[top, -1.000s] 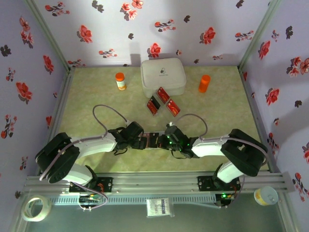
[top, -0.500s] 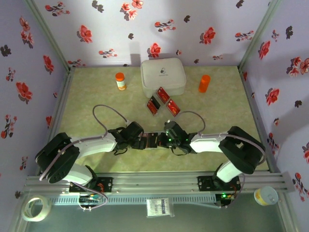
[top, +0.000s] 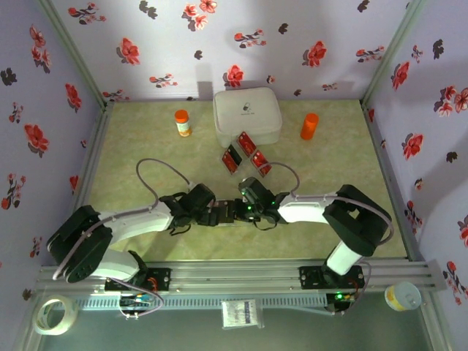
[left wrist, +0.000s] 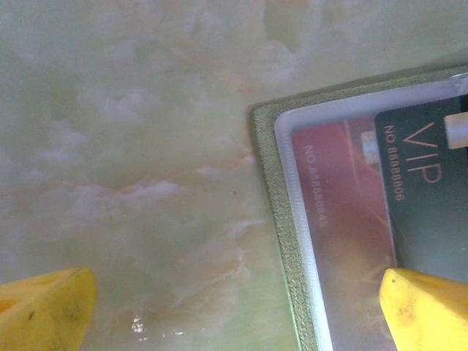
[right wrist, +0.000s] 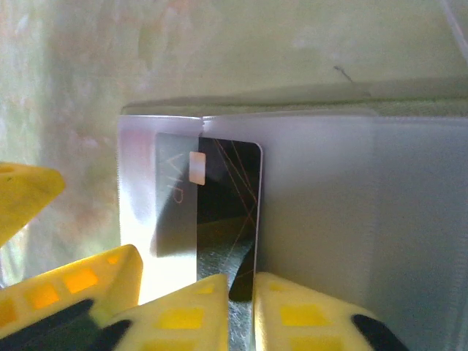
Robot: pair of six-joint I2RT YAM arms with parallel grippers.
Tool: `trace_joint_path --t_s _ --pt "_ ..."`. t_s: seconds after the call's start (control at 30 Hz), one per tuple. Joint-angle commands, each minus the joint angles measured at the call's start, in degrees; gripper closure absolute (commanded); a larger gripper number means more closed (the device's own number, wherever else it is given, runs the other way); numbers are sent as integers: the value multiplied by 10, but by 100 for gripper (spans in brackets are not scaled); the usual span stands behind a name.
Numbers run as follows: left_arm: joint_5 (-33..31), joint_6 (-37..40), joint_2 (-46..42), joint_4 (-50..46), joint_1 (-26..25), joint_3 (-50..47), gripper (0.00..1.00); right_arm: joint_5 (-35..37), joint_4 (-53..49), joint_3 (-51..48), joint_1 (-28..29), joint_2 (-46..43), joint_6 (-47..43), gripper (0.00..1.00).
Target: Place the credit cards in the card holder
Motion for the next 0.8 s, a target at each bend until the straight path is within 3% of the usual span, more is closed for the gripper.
trace_joint_path --t_s 0.0,0.17,0.5,0.77 --pt "-12 -21 -28 -22 7 -1 0 7 -97 21 5 -29 -36 61" --pt "-17 -23 -53 -30 25 -15 0 43 -175 60 5 -64 -66 57" --pt "-13 -10 -40 -17 56 -37 0 62 -180 114 6 -4 -85 89" --pt "-8 3 -11 2 65 -40 0 57 -164 126 7 41 -84 92"
